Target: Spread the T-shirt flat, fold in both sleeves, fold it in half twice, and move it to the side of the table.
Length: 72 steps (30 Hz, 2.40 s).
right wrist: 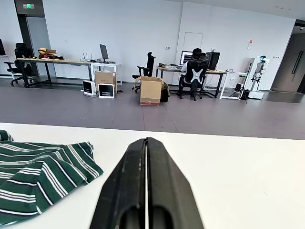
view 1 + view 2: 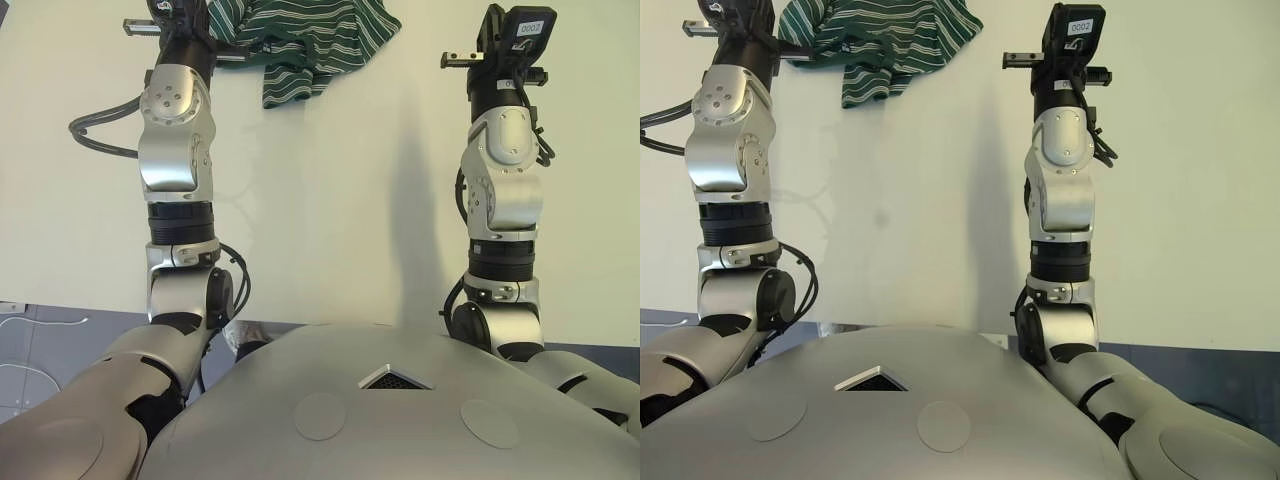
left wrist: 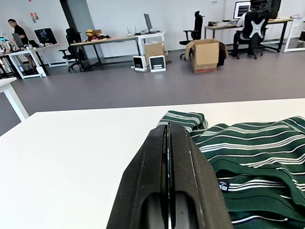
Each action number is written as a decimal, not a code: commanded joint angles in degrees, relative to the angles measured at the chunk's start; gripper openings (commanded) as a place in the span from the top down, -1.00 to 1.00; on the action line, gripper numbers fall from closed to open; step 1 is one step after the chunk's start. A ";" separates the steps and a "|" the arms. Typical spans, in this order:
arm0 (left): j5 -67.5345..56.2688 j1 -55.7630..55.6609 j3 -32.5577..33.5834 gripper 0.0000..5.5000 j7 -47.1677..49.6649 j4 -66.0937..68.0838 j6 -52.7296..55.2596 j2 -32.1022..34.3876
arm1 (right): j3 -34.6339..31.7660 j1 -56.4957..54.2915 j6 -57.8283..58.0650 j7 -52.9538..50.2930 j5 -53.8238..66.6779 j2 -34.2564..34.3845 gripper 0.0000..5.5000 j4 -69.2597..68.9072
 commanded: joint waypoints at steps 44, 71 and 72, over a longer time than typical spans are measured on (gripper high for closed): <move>-0.78 28.73 -12.35 1.00 -58.12 -9.03 9.35 35.54 | 15.31 -3.70 -10.34 38.71 2.88 -15.71 0.74 2.60; -6.88 13.56 -6.93 1.00 -48.70 -9.86 4.59 31.45 | 27.34 -9.92 -25.25 32.22 -18.70 -11.82 0.83 28.03; -7.42 13.10 -5.53 1.00 -47.81 -9.45 4.21 31.14 | 26.63 -9.78 -25.07 31.94 -18.16 -11.51 0.94 27.39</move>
